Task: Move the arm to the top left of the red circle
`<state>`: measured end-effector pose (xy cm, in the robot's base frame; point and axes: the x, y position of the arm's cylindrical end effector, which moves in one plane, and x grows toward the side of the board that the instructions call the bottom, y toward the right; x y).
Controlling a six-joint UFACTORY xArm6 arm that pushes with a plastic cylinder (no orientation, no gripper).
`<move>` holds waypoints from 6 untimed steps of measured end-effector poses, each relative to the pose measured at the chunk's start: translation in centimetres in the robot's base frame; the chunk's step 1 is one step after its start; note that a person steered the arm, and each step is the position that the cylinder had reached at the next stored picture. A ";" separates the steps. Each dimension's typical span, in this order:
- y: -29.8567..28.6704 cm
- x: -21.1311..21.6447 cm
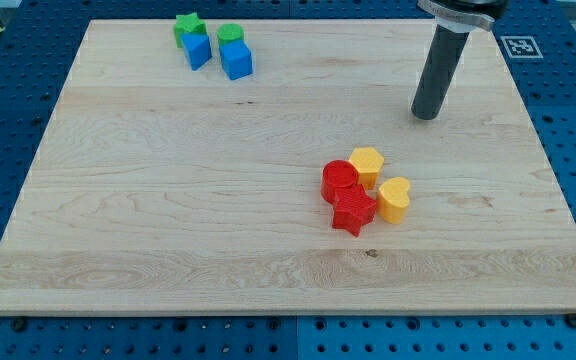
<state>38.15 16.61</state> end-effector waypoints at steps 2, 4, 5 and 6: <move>0.0 0.1; -6.1 0.2; -12.9 2.0; -16.5 6.4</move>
